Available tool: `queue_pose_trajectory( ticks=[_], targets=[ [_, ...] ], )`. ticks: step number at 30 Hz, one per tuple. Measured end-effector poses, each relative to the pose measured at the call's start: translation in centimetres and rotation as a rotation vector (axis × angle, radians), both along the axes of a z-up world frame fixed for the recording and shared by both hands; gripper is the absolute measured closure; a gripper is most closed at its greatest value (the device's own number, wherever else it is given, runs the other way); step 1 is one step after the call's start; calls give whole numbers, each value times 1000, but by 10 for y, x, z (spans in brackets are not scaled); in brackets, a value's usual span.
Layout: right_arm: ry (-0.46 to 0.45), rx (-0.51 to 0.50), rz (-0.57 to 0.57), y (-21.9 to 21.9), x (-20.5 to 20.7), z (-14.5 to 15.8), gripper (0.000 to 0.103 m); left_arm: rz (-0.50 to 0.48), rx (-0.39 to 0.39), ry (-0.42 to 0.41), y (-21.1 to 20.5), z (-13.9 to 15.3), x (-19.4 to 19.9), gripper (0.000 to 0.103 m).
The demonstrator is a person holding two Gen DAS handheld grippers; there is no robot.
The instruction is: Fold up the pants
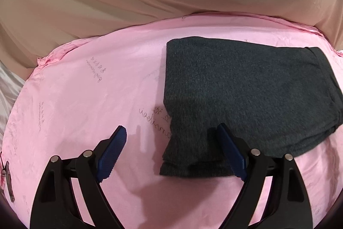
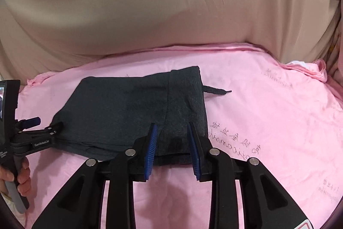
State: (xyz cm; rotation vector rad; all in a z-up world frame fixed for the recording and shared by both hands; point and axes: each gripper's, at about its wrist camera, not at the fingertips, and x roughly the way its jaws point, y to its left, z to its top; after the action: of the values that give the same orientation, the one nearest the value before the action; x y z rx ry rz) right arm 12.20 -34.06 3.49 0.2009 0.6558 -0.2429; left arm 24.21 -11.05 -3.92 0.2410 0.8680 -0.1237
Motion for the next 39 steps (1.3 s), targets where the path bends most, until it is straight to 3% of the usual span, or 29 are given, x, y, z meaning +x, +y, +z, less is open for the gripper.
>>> queue_pose_trajectory(
  ticks=[5,8,18,23,39],
  targets=[
    [-33,22,-29,14,-35,-5,74,-20,-27,-29,8,8,-34,18],
    [-53,1,-46,26,-59,-12,59,-33,-62,-38,17,7,-62,14],
    [-5,31,-39,59,-115,-41,58,-29,-130,-57,43,-17,-136,11],
    [-16,23,-48,67,-129,-41,50,-11,-125,-89,47,-20,-151,11],
    [33,20,-92,65,-130,-46,49,12,-154,-110,54,-16,-157,11]
  ],
)
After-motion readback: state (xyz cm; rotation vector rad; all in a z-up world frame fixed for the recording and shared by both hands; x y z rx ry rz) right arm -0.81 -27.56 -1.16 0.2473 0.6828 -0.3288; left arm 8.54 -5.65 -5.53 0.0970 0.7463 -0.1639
